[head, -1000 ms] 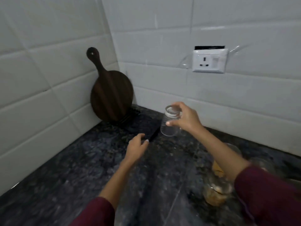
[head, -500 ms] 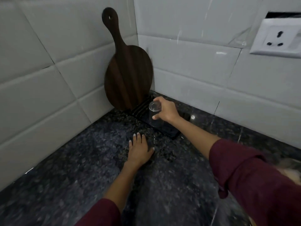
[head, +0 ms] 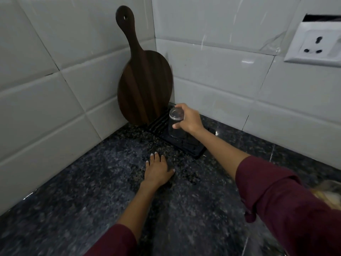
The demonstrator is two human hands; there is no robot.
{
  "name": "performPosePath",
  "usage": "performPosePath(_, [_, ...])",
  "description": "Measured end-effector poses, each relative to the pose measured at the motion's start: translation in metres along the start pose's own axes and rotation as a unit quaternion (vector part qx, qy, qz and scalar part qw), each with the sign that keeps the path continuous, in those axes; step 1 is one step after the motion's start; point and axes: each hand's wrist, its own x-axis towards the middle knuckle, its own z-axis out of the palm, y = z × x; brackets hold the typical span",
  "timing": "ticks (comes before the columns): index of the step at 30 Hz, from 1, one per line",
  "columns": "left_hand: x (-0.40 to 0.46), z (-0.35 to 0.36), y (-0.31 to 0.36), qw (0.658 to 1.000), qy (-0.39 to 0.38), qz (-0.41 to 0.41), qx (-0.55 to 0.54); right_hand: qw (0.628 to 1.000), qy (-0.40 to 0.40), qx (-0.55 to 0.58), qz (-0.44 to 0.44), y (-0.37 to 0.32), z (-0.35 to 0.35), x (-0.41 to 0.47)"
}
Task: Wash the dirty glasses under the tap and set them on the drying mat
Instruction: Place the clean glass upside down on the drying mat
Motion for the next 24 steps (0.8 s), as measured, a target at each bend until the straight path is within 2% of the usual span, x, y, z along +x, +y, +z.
performPosePath(8, [0.001, 0.000, -0.004, 1.000, 0.003, 0.004, 0.000, 0.997, -0.062, -0.041, 0.015, 0.009, 0.017, 0.004])
performPosePath(13, [0.000, -0.003, -0.002, 1.000, -0.003, -0.006, -0.007, 0.991, -0.108, -0.084, 0.013, 0.012, 0.004, 0.005])
performPosePath(16, [-0.003, -0.006, 0.007, 0.999, 0.003, -0.009, -0.041, 0.992, -0.101, -0.070, 0.014, 0.010, -0.017, -0.008])
performPosePath(20, [-0.021, -0.014, 0.055, 0.985, 0.082, 0.092, -0.119, 0.998, -0.060, 0.017, 0.033, 0.005, -0.070, -0.054])
performPosePath(24, [-0.064, -0.020, 0.131, 0.944, 0.100, 0.231, -0.212, 0.994, 0.014, 0.097, 0.045, 0.010, -0.138, -0.130])
